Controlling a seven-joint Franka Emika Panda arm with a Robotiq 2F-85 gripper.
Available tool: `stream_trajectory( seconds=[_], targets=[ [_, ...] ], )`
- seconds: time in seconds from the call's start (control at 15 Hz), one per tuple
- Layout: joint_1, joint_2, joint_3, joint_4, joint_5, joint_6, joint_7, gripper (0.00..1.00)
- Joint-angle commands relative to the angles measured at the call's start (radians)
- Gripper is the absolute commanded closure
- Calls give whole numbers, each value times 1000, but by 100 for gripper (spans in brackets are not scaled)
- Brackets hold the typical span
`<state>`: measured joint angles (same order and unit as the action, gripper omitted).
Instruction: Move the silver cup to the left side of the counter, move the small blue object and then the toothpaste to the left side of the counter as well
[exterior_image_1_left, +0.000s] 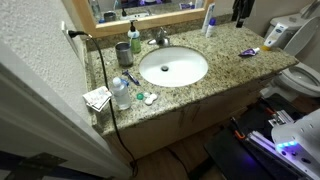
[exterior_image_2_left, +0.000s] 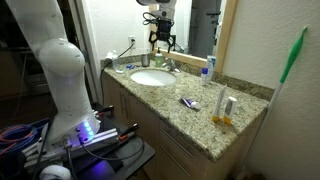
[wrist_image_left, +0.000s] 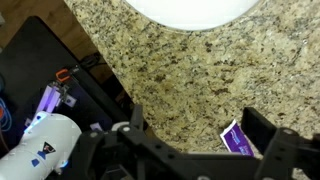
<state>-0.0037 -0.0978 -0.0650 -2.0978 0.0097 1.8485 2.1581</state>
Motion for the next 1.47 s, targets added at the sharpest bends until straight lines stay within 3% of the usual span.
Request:
stream_trajectory(
  seconds=[0.0, 0.27, 0.47, 0.53, 0.8, 1.0, 1.27, 1.4],
  targets=[
    [-23, 32, 0, 13, 19, 19, -229, 0],
    [-30, 45, -1, 18, 27, 28, -392, 0],
    [-40, 54, 1, 33, 18, -55, -285, 0],
    [-33, 34, 8, 7, 3, -7, -320, 0],
    [-36, 35, 7, 7, 3, -31, -283, 0],
    [-36, 37, 11, 11, -64, -44, -271, 0],
    [-30, 30, 11, -6, -13, 48, -413, 0],
    [-33, 36, 10, 8, 73, 6, -371, 0]
  ],
)
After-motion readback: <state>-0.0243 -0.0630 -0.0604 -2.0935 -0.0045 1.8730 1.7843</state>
